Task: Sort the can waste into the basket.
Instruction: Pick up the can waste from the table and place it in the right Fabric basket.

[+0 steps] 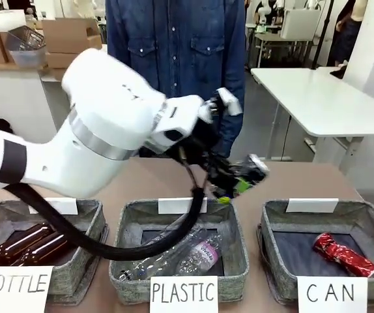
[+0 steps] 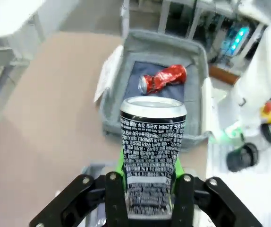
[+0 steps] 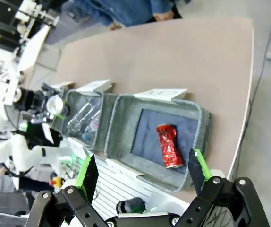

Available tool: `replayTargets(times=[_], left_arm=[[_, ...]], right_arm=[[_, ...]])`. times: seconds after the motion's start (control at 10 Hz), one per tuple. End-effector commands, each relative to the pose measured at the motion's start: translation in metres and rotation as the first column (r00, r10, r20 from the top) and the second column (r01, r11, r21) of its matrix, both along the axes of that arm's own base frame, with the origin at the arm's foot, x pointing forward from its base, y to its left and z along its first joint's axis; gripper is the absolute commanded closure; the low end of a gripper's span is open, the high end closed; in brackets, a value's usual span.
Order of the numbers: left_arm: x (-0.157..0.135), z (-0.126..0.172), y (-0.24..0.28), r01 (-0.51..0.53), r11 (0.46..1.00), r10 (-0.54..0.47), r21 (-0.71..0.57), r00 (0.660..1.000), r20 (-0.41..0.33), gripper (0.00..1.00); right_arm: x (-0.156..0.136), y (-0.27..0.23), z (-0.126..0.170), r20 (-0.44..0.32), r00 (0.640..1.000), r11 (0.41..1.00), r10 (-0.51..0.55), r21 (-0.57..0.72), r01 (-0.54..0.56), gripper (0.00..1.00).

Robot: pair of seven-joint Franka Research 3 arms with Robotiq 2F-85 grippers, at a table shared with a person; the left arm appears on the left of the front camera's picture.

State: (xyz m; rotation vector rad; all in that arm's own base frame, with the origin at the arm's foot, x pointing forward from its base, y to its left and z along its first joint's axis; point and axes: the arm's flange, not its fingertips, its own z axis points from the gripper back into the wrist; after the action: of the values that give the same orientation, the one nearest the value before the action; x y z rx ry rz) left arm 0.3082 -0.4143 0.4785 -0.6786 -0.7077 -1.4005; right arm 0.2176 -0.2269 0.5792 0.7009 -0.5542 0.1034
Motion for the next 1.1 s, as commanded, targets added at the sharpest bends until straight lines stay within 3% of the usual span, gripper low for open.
replayTargets(times=[0.0,0.3,0.5,1.0], left_arm=[[-0.013,0.002,-0.078,0.178,0.98,-0.189,0.093,0.974,0.125,0.62],[-0.034,0.003,-0.147,0.209,0.955,-0.253,0.212,0.945,0.208,0.62],[-0.031,-0.004,-0.164,0.16,0.957,-0.222,0.241,0.94,0.259,0.62],[-0.024,-0.016,-0.203,0.137,0.955,-0.196,0.264,0.957,0.213,0.62]], right_arm=[[-0.001,0.001,0.003,-0.001,1.0,1.0,-0.006,0.008,0.006,0.0],[-0.001,0.001,0.003,-0.001,1.0,1.0,-0.006,0.008,0.006,0.0],[-0.001,0.001,0.003,-0.001,1.0,1.0,-0.006,0.008,0.006,0.0],[-0.001,0.001,0.003,-0.001,1.0,1.0,-0.006,0.008,0.006,0.0]])
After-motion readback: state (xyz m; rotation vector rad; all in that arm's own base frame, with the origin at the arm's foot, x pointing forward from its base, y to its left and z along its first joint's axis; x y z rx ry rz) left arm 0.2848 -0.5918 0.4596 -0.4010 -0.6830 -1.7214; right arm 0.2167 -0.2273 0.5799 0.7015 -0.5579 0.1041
